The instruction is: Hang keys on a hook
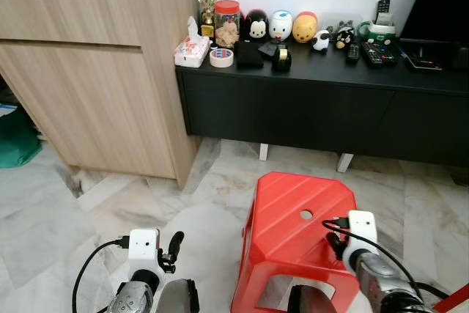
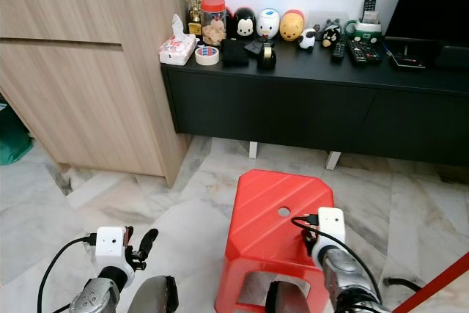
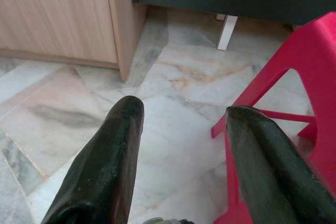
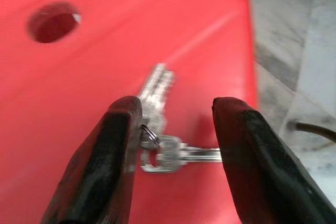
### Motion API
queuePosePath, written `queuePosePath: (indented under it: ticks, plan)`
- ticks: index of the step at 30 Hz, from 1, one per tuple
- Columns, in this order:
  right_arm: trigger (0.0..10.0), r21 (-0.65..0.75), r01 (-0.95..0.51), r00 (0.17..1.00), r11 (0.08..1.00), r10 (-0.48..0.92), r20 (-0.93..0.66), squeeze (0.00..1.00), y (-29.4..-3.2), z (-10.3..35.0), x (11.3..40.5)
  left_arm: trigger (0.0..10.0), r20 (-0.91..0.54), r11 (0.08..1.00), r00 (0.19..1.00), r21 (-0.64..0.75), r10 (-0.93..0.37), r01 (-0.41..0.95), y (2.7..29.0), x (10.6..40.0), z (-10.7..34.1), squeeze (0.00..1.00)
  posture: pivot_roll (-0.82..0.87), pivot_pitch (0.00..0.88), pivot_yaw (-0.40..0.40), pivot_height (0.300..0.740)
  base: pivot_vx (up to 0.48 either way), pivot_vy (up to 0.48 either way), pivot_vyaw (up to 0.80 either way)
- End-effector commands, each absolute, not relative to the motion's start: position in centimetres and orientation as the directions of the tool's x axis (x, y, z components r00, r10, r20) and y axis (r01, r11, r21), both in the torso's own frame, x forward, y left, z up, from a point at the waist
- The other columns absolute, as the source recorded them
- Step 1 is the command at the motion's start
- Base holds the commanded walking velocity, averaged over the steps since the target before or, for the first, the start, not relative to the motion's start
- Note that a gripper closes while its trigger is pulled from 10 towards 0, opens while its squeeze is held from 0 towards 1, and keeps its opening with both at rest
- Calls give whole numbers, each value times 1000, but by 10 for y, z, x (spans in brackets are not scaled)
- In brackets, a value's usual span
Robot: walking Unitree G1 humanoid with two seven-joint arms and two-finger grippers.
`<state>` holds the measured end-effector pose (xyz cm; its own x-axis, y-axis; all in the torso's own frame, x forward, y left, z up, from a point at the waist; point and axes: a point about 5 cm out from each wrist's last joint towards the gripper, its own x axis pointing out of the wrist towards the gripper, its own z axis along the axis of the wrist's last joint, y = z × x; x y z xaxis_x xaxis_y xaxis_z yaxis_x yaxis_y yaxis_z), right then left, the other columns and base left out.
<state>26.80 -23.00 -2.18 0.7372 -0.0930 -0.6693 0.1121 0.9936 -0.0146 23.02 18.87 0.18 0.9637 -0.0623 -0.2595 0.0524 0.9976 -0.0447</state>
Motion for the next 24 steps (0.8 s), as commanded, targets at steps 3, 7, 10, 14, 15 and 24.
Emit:
queuePosePath:
  ticks: [3, 7, 10, 14, 15, 24]
  plan:
    - [10000, -16, 115, 732, 993, -95, -674, 0, -232, -21, 269, 10000, -276, 998, 959, -33, -67, 61, 190, 228, 0, 0, 52, 13, -22, 588, 0, 0, 0]
    - [10000, -2, 121, 732, 993, -91, -676, 0, -232, -21, 268, 10000, -276, 998, 959, -27, -70, 65, 191, 229, 0, 0, 54, 11, -21, 588, 0, 0, 0]
    - [10000, 14, 99, 742, 995, -64, -668, 0, -228, -21, 269, 10000, -277, 997, 958, -22, -71, 68, 191, 229, 0, 0, 55, 6, -19, 588, 0, 0, 0]
    - [10000, 27, 85, 747, 996, -46, -664, 0, -225, -21, 270, 10000, -276, 997, 958, -4, -75, 76, 191, 230, 1, 0, 56, 3, -18, 588, 0, 0, 0]
    - [10000, 28, 80, 748, 996, -41, -662, 0, -224, -21, 270, 10000, -276, 997, 958, -4, -75, 77, 191, 231, 1, 0, 56, 3, -18, 588, 0, 0, 0]
    - [7176, 29, 79, 747, 996, -40, -664, 0, -223, -20, 271, 10000, -281, 996, 956, 7, -85, 91, 189, 232, 0, 0, 56, 0, -19, 588, 0, 0, 0]
